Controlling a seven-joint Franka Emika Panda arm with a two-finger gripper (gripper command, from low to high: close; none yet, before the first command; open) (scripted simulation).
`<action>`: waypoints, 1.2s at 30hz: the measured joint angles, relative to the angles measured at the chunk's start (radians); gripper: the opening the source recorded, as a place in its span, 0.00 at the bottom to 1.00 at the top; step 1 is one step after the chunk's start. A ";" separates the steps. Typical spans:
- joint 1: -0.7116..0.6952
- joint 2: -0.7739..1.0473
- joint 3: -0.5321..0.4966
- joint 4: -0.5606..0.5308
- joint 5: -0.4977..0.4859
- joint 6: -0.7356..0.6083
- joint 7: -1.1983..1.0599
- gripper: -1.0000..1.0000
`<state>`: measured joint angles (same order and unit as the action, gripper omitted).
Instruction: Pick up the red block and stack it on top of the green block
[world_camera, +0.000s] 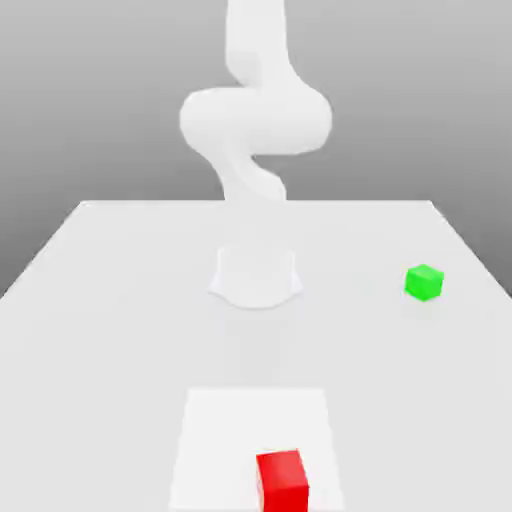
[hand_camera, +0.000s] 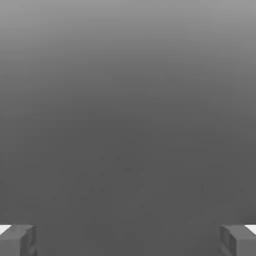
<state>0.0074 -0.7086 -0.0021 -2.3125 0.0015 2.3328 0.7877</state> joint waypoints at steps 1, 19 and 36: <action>0.003 0.039 -0.001 -0.005 0.001 0.014 -0.006 0.50; 0.041 0.695 0.002 -0.096 0.008 0.251 -0.092 0.50; 0.049 1.111 0.005 -0.102 -0.005 0.484 -0.113 0.00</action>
<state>0.0563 0.4027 0.0025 -2.4142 -0.0033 2.8172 0.6747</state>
